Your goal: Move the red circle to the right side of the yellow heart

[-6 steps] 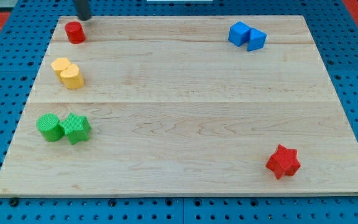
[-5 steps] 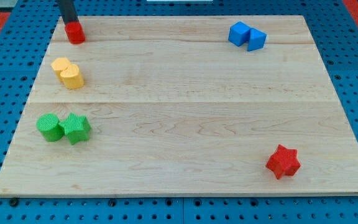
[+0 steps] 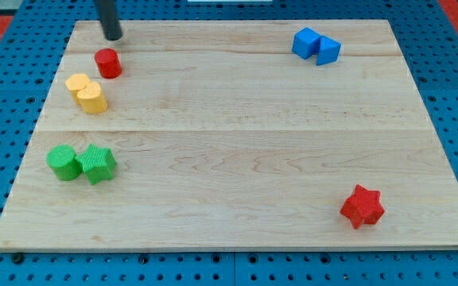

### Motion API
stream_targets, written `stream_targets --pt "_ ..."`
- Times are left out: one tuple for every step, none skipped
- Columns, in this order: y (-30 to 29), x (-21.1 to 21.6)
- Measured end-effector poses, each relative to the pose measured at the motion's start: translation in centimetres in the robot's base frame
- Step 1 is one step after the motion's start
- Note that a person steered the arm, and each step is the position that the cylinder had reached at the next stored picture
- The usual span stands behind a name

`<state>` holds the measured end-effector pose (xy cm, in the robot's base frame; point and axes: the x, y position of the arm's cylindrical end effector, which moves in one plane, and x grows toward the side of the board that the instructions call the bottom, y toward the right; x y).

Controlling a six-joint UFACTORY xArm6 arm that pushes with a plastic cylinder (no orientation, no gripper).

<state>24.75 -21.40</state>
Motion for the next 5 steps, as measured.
stream_targets --pt "0.0 4.4" --pt "1.7 7.3" --pt "3.3 9.2" --pt "3.8 12.0" --pt "5.8 15.7"
